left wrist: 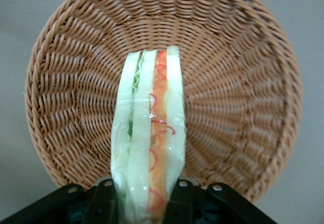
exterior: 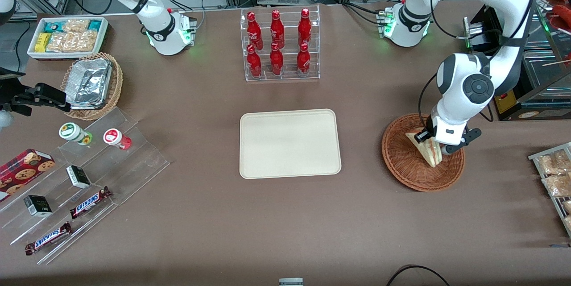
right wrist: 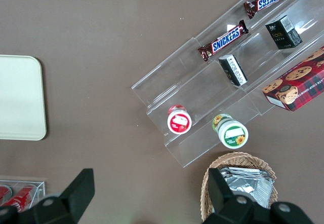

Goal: Place sandwich from basket to tray
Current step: 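Lift the sandwich and carry it over the cream tray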

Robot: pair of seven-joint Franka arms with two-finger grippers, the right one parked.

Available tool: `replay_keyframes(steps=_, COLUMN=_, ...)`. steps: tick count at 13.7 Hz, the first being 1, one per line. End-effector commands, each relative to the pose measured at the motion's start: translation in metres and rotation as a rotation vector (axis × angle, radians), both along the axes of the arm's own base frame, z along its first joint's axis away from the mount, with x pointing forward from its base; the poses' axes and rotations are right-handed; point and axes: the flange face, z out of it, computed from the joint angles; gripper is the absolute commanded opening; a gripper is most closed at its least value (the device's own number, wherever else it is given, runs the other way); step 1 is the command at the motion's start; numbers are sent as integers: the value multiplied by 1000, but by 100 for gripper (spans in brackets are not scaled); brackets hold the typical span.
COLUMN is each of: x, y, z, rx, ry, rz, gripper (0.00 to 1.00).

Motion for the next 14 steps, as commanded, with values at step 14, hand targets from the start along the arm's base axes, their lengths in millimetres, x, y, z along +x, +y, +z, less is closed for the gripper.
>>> replay_keyframes(steps=14, x=6, y=-305, z=49, rx=-24, ry=52, rz=-424, gripper=0)
